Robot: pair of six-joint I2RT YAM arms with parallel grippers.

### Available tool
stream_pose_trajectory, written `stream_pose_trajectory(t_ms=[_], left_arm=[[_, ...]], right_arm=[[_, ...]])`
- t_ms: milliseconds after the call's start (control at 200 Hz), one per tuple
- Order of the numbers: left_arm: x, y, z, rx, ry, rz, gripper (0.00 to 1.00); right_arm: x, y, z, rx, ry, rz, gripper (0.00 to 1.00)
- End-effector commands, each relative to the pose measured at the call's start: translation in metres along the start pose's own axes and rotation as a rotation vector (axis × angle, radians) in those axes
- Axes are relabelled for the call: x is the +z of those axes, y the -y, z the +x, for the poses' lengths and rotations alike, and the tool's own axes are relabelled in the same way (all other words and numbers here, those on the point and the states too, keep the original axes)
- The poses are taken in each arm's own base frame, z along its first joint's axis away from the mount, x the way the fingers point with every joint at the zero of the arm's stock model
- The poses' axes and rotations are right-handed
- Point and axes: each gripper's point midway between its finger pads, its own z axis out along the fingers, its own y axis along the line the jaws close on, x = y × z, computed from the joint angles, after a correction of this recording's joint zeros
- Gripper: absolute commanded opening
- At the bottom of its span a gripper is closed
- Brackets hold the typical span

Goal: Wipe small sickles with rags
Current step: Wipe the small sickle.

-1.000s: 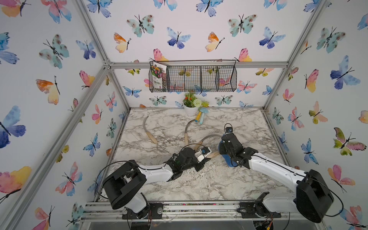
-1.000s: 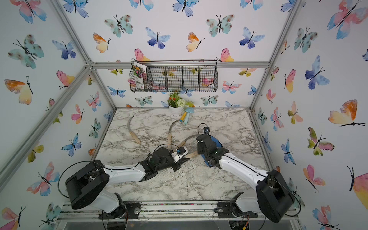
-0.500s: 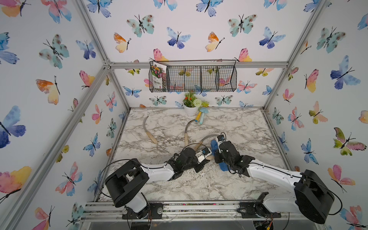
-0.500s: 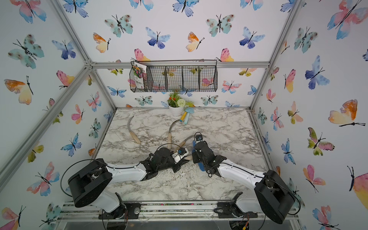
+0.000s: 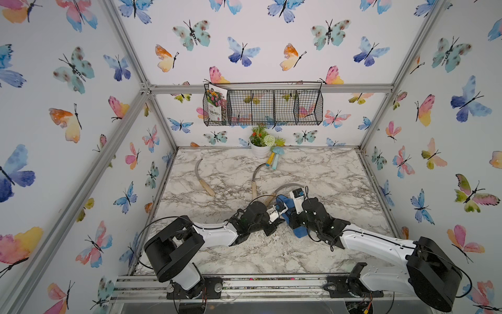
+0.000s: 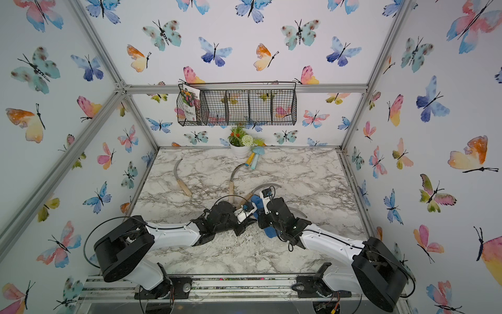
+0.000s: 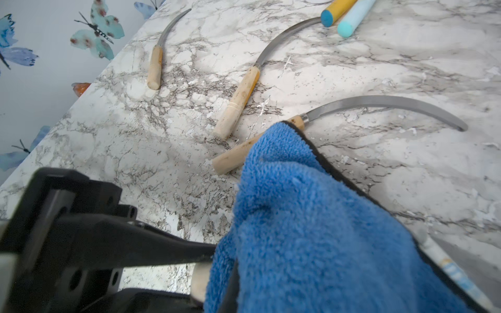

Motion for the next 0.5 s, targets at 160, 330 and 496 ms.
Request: stream_pose_trajectory(t_ms=[160,330,496], left_arm=[[-0.005,-0.003,-0.035,0.017,0.113,-0.004,0.00],[-0.007,-0.002,-0.036,0.018,0.117,0.000,0.00],[-0.006,-0.003,-0.036,0.018,0.116,-0.002,0.00]], right_arm=[[0.001,0.080,0.031,0.138,-0.090,0.264,0.02],[0.001,0.080,0.024,0.141,-0.104,0.273,0.02],[0.003,0.031,0.011,0.104,-0.072,0.078,0.02]])
